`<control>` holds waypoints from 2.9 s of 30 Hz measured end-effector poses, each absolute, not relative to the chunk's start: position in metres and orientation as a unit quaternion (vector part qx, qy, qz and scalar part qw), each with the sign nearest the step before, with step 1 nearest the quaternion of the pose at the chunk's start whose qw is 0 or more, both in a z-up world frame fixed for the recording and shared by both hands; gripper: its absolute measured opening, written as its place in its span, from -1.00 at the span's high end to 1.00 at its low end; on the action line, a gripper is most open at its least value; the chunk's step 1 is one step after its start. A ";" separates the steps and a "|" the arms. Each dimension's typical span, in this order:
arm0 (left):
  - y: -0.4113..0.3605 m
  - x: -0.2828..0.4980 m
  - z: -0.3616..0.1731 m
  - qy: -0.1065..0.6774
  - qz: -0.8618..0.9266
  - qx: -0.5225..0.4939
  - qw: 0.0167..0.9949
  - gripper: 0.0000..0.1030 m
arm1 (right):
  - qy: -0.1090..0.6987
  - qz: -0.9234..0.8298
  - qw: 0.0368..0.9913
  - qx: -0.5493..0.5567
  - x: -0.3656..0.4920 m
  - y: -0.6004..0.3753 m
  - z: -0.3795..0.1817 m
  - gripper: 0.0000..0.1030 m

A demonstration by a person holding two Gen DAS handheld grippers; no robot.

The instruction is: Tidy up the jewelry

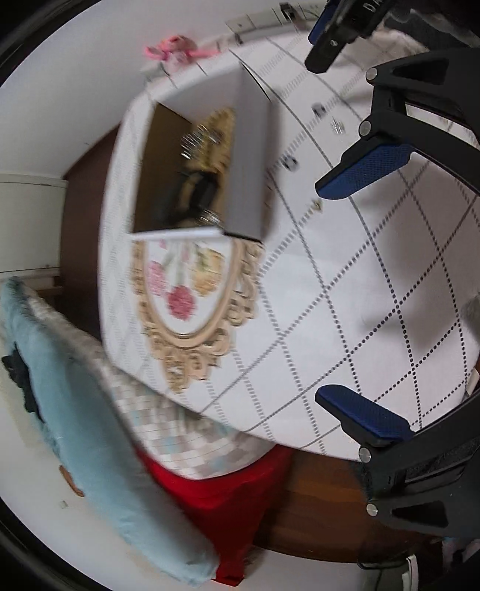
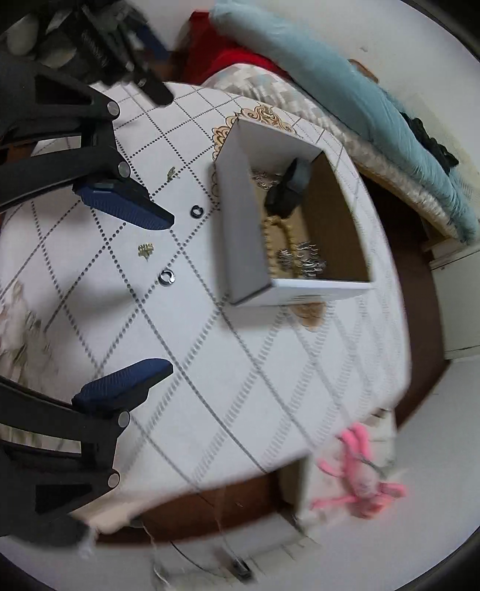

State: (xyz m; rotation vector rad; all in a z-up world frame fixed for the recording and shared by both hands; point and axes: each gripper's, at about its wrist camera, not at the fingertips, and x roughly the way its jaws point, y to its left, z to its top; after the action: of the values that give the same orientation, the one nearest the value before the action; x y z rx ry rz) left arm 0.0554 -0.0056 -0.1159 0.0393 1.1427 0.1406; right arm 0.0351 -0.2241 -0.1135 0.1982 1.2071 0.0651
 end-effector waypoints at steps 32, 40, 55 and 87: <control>-0.058 0.077 -0.174 0.567 -0.024 0.029 0.823 0.28 | 0.555 -0.025 0.831 0.031 0.031 -0.227 -0.140 0.76; -0.068 0.076 -0.173 0.563 -0.039 0.041 0.825 0.88 | 0.544 -0.029 0.838 0.037 0.034 -0.237 -0.127 0.75; -0.059 0.102 -0.084 0.528 -0.101 -0.043 0.842 0.88 | 0.506 0.058 0.856 0.090 0.071 -0.217 -0.059 0.76; -0.020 0.170 -0.084 0.530 0.009 0.007 0.848 -1.00 | 0.571 -0.007 0.820 -0.042 0.150 -0.193 -0.080 -0.97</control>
State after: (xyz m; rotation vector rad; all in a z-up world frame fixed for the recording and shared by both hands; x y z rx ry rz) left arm 0.1704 -0.0200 -0.0839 0.0150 1.1181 0.0198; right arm 0.1501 -0.1930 -0.0799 -0.0891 1.2147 -0.0149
